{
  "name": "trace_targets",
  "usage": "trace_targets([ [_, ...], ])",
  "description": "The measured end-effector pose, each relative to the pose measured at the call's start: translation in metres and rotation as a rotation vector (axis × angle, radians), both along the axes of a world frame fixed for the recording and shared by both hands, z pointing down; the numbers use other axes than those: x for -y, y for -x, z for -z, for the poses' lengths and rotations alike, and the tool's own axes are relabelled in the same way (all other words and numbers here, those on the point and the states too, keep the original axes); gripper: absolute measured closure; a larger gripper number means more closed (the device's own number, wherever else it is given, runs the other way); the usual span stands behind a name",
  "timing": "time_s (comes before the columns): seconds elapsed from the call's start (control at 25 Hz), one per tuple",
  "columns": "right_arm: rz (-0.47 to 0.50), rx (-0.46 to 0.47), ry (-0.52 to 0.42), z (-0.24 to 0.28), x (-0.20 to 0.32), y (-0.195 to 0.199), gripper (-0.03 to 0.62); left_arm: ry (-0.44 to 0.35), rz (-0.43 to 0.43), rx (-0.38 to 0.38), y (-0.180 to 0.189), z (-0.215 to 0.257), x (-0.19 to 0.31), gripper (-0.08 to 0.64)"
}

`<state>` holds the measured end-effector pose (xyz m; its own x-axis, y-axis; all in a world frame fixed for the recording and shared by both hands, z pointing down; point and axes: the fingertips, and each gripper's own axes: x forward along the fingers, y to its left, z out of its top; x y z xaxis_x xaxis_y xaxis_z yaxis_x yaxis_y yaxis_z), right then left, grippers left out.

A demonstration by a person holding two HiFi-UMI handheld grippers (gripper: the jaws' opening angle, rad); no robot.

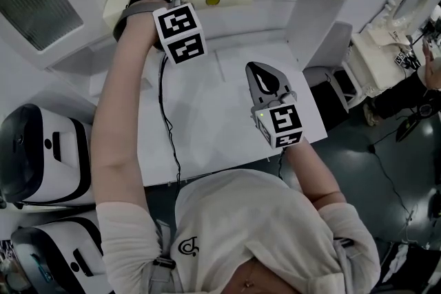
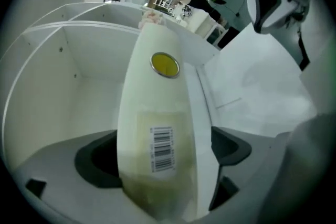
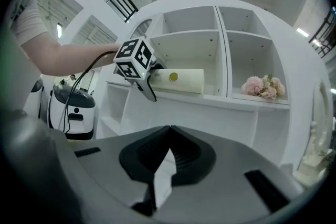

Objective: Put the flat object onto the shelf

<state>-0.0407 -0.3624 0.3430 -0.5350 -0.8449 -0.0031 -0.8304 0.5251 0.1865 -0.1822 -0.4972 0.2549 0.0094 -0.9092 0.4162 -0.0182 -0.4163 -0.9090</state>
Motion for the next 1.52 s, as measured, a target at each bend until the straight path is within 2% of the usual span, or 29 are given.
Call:
trace_targets([
  [0.08,-0.008,0.004,-0.002,0.001,0.004,-0.002,0.583,0.026,0.017,0.021,0.003,-0.003,0.009,0.043],
  [0.28,-0.038,0.017,0.014,-0.004,0.013,-0.011,0.583,-0.02,0.034,0.019,0.006,-0.005,0.03,0.037],
  [0.44,-0.047,0.014,0.031,-0.012,0.02,-0.013,0.584,-0.028,0.049,0.016,0.006,-0.007,0.045,0.02],
  [0.84,-0.04,0.012,0.046,-0.017,0.029,-0.01,0.583,-0.087,0.086,0.061,0.009,-0.006,0.054,0.008],
  [1.16,-0.017,0.01,0.054,-0.021,0.014,-0.003,0.583,-0.148,0.067,0.011,0.009,0.011,0.044,0.009],
  [1.36,0.025,0.011,0.088,-0.028,-0.001,0.006,0.583,-0.166,0.033,-0.078,0.004,0.029,0.013,0.009],
  [1.52,0.045,0.005,0.066,-0.024,-0.015,0.014,0.583,-0.263,0.041,-0.087,0.011,0.041,-0.013,0.012],
])
